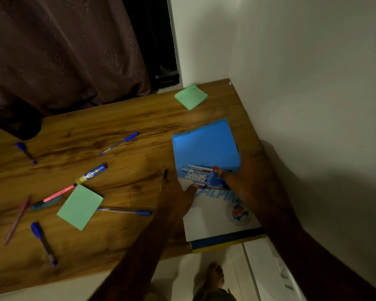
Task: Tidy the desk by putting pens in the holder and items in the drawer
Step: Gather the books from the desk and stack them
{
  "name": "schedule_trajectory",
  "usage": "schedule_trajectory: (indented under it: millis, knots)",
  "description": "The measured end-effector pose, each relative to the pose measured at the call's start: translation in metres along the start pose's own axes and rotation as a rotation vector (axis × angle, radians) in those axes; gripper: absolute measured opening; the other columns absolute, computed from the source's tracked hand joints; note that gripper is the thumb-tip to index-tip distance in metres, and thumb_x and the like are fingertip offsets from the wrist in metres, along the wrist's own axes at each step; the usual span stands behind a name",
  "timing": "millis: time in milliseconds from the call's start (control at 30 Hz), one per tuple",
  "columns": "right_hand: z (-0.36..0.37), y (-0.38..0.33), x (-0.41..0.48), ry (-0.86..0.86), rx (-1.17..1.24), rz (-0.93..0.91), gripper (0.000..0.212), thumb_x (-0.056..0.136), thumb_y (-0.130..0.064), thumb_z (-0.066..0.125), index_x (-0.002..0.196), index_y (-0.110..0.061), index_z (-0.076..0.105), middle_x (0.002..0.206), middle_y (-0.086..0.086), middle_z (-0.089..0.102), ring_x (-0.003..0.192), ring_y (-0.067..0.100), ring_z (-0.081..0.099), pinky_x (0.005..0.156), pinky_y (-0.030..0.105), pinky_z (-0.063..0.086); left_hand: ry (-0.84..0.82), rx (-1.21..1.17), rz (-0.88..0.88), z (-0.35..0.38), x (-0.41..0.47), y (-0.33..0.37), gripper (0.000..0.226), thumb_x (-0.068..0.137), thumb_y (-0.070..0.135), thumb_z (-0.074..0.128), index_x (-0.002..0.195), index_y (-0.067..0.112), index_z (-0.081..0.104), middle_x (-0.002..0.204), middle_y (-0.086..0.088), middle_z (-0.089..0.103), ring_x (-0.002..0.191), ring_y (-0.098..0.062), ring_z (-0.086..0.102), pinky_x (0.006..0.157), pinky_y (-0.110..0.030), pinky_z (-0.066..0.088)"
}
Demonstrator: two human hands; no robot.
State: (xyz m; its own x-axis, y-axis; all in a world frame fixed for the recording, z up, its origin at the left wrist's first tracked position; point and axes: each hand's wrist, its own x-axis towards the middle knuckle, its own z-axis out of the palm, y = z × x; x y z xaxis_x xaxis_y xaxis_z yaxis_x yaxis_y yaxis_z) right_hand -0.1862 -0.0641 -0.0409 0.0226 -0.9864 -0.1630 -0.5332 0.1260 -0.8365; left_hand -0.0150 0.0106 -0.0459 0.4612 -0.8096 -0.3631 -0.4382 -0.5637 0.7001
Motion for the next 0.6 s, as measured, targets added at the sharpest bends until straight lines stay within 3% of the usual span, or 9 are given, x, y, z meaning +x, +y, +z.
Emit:
schedule_trajectory:
  millis: [100,167,267,433,600]
  knots:
    - [-0.004,-0.003,-0.001,0.084,-0.371,0.019,0.071,0.071,-0.064,0.079,0.126,-0.024,0.057,0.124,0.005,0.059,0.116,0.027,0.057,0.091,0.045,0.055,-0.028,0.071,0.015,0.001,-0.002,-0.002,0.073,0.083,0.052,0.067,0.142,0.018,0.039,0.136,-0.012,0.056,0.12,-0.031,0.058,0.097,-0.053,0.051]
    - [-0.007,-0.006,-0.003,0.092,-0.495,0.031,0.075,0.072,-0.069,0.076,0.128,-0.022,0.056,0.127,0.01,0.055,0.119,0.032,0.051,0.095,0.046,0.05,-0.022,0.09,0.042,0.001,-0.004,-0.002,0.07,0.086,0.046,0.069,0.143,0.018,0.038,0.137,-0.012,0.055,0.121,-0.03,0.057,0.097,-0.052,0.051]
    - [-0.008,-0.008,-0.004,0.075,-0.453,0.068,0.079,0.073,-0.066,0.076,0.132,-0.019,0.053,0.132,0.012,0.052,0.124,0.034,0.048,0.1,0.047,0.046,-0.012,0.099,0.054,0.0,-0.006,0.0,0.068,0.087,0.045,0.068,0.142,0.019,0.038,0.136,-0.011,0.055,0.12,-0.029,0.058,0.098,-0.051,0.051]
    - [-0.003,-0.001,-0.007,0.087,-0.38,0.081,0.076,0.074,-0.068,0.075,0.129,-0.02,0.053,0.13,0.013,0.051,0.121,0.035,0.05,0.096,0.052,0.05,0.008,0.065,0.097,0.0,-0.009,-0.001,0.063,0.088,0.042,0.068,0.14,0.02,0.039,0.134,-0.009,0.058,0.117,-0.026,0.06,0.096,-0.05,0.053]
    - [-0.003,0.0,-0.01,0.094,-0.416,0.061,0.077,0.077,-0.068,0.071,0.133,-0.019,0.052,0.135,0.015,0.049,0.126,0.037,0.048,0.098,0.051,0.049,-0.021,0.073,0.082,-0.002,-0.011,-0.002,0.069,0.087,0.052,0.064,0.142,0.03,0.03,0.136,-0.01,0.05,0.119,-0.034,0.056,0.08,-0.062,0.056]
